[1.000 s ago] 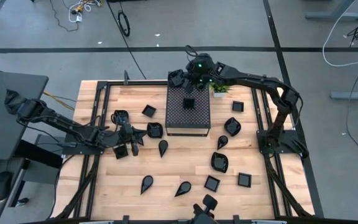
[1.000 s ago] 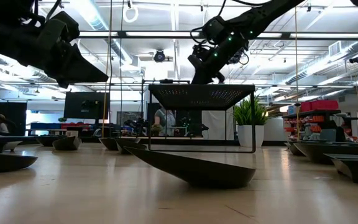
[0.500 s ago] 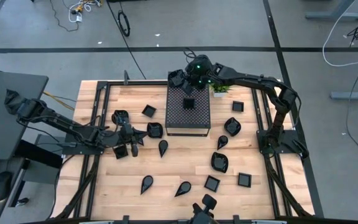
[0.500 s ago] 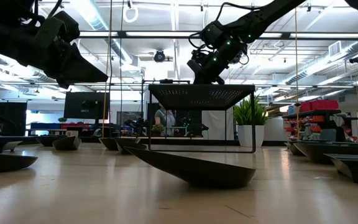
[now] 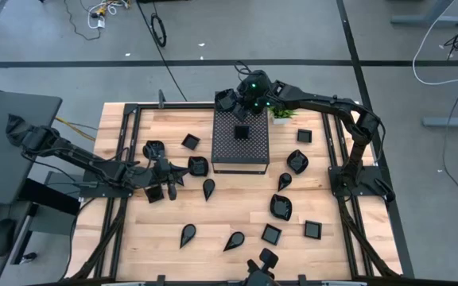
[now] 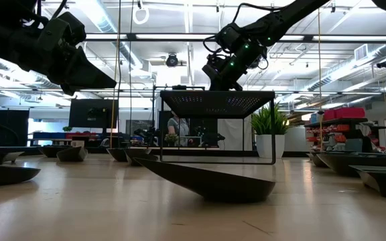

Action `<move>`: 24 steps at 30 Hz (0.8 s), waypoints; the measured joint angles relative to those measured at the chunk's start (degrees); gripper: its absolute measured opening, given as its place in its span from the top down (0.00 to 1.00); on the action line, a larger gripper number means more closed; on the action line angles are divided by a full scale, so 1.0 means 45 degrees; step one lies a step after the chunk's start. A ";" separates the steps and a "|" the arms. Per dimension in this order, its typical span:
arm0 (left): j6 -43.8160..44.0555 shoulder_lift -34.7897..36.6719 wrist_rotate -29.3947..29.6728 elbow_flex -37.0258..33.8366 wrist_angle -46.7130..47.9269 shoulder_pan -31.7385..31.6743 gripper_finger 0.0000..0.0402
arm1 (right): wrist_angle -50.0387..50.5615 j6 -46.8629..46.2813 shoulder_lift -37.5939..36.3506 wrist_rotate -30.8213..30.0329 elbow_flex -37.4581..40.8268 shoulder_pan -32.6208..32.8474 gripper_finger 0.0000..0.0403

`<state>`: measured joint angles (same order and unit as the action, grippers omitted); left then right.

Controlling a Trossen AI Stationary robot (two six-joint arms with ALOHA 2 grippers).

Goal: Pick & Place Mini shaped plates
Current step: Stack the black leaf-shaped plate on top of the black leaf-shaped plates on the shelf, then stack the black square-shaped plate on top of the black square-shaped plates on the shelf

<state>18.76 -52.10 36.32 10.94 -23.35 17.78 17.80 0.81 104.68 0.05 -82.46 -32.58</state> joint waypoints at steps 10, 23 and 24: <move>0.0000 0.0000 0.0004 0.0000 0.0000 0.0000 0.96 | 0.0083 -0.0090 0.0105 0.0201 -0.0010 0.0000 0.98; 0.0005 0.0000 0.0004 0.0000 0.0000 0.0000 0.96 | -0.0768 0.0357 -0.0542 0.0190 -0.0010 0.0083 0.98; 0.0005 -0.0004 0.0004 0.0000 0.0000 0.0000 0.96 | -0.0750 0.0357 -0.0685 0.0160 -0.0010 0.0155 0.98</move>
<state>18.79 -52.12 36.34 10.94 -23.35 17.78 14.43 2.42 101.60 0.78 -82.50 -31.88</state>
